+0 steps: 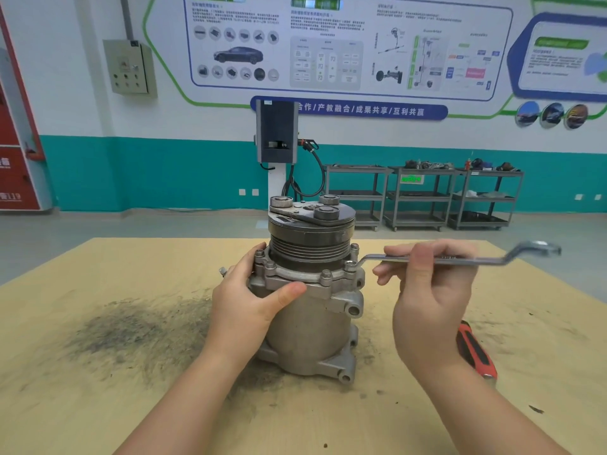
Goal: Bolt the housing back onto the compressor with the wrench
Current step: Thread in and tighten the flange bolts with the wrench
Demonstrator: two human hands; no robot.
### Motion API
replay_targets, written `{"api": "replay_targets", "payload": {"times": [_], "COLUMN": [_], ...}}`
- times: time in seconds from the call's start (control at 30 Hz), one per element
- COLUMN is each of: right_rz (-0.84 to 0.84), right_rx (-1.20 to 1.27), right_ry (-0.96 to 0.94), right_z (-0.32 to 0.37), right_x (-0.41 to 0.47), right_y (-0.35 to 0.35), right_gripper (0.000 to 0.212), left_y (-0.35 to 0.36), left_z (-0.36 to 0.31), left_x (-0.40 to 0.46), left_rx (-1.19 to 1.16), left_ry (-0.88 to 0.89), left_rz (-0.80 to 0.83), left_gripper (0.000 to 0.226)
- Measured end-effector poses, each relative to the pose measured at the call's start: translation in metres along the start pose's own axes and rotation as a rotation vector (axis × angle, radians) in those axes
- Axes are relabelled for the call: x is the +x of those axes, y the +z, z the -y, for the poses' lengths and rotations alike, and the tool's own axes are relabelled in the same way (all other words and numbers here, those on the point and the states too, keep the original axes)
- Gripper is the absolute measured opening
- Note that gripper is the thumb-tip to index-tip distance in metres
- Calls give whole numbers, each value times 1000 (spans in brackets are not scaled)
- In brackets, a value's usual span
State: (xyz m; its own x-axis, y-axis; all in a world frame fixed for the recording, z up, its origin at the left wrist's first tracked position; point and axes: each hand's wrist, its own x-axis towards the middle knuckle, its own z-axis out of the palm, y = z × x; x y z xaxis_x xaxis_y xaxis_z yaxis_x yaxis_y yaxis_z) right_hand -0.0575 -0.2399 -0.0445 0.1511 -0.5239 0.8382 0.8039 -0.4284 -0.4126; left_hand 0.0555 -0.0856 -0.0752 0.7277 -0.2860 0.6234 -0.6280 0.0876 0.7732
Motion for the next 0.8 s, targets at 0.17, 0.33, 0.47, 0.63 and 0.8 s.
{"api": "replay_targets", "payload": {"times": [0.17, 0.33, 0.47, 0.63, 0.8], "right_rz": [199, 355, 82, -95, -120], "right_rx": [-229, -363, -87, 140, 339], "right_ry": [-283, -378, -79, 431, 768], "right_z": [4, 13, 19, 8, -2], "right_x": [-12, -11, 1, 19, 33], "right_y": [4, 1, 5, -4, -11], "right_gripper": [15, 25, 10, 12, 10], "left_y": [1, 1, 2, 2, 3], "left_z": [0, 1, 2, 2, -3], "left_x": [0, 0, 0, -1, -1], "left_rx": [13, 27, 15, 16, 5], "left_ry": [14, 31, 33, 25, 33], "left_rz": [-2, -11, -8, -14, -4], "left_gripper": [53, 51, 49, 49, 47]}}
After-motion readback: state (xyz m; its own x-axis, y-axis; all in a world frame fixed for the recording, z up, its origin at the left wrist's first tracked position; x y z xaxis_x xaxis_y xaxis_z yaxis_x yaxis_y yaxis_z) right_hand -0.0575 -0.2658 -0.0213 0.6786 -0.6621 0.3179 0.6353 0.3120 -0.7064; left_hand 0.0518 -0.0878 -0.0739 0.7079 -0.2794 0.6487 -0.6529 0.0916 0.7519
